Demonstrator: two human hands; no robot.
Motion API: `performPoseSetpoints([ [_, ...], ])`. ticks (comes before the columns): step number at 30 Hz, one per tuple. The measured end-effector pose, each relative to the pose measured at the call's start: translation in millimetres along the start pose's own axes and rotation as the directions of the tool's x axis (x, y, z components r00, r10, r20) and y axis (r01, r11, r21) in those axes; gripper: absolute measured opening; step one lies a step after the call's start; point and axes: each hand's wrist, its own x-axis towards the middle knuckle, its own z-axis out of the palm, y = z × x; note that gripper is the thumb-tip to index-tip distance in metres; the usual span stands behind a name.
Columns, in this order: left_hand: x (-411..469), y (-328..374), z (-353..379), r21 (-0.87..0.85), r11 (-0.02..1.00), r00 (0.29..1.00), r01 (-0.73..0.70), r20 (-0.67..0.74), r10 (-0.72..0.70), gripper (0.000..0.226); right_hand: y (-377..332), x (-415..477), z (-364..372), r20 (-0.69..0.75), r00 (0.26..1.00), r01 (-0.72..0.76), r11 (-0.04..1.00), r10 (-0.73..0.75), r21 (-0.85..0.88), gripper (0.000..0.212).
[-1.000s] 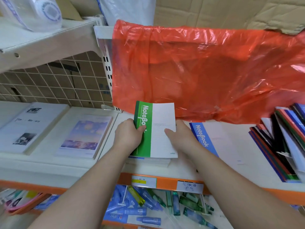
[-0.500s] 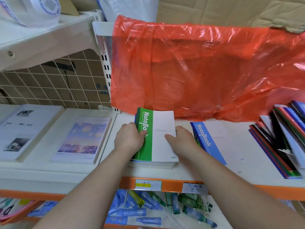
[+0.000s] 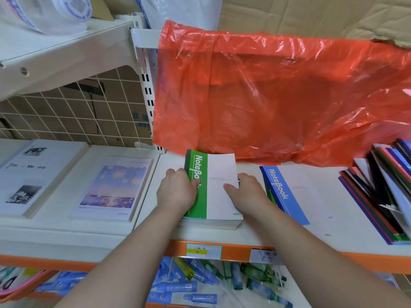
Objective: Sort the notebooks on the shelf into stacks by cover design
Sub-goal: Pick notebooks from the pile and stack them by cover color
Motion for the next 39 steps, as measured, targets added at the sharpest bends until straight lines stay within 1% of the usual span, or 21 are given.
performPoseSetpoints([
  [11, -2, -2, 2, 0.041, 0.999, 1.0, -0.006, -0.009, 0.006, 0.041, 6, 2, 7, 0.018, 1.0, -0.021, 1.0, 0.021, -0.004, 0.043],
  [13, -5, 4, 0, 0.105, 0.992, 0.996, -0.067, -0.057, 0.073, 0.039, 6, -1, 3, 0.015, 1.0, -0.004, 1.0, 0.005, -0.024, 0.044],
  [15, -6, 16, 0, 0.186, 0.968, 0.977, -0.171, -0.094, 0.191, 0.04, 8, -5, -7, -0.01, 0.999, 0.032, 0.996, -0.033, -0.078, 0.048],
  [17, -6, 34, 3, 0.262, 0.917, 0.94, -0.299, -0.081, 0.33, 0.044, 15, -8, -21, -0.035, 0.995, 0.087, 0.979, -0.094, -0.183, 0.051],
  [18, -7, 44, 6, 0.287, 0.888, 0.919, -0.359, -0.056, 0.389, 0.048, 21, -10, -28, -0.033, 0.991, 0.119, 0.958, -0.132, -0.261, 0.052],
  [20, -11, 68, 16, 0.309, 0.838, 0.885, -0.449, 0.03, 0.464, 0.06, 38, -11, -43, -0.007, 0.982, 0.169, 0.886, -0.191, -0.431, 0.054],
  [21, -15, 79, 23, 0.315, 0.816, 0.87, -0.484, 0.079, 0.486, 0.064, 47, -12, -49, 0.007, 0.979, 0.18, 0.855, -0.202, -0.486, 0.056],
  [23, -22, 99, 38, 0.326, 0.779, 0.843, -0.535, 0.155, 0.515, 0.069, 66, -16, -61, 0.021, 0.982, 0.17, 0.825, -0.189, -0.539, 0.061],
  [26, -33, 123, 59, 0.339, 0.741, 0.814, -0.579, 0.196, 0.546, 0.068, 89, -25, -74, 0.037, 0.988, 0.144, 0.819, -0.149, -0.555, 0.063],
  [28, -40, 137, 68, 0.324, 0.737, 0.805, -0.593, 0.212, 0.554, 0.067, 104, -28, -81, 0.041, 0.99, 0.136, 0.821, -0.136, -0.554, 0.062],
  [31, -47, 152, 77, 0.295, 0.753, 0.808, -0.588, 0.255, 0.531, 0.068, 125, -28, -91, 0.032, 0.993, 0.114, 0.835, -0.115, -0.538, 0.062],
  [37, -55, 162, 92, 0.294, 0.785, 0.831, -0.545, 0.313, 0.46, 0.066, 163, -22, -110, 0.05, 0.998, -0.01, 0.856, 0.041, -0.517, 0.066],
  [39, -57, 162, 96, 0.294, 0.797, 0.84, -0.528, 0.32, 0.439, 0.065, 171, -21, -112, 0.063, 0.996, -0.016, 0.844, 0.059, -0.535, 0.068],
])
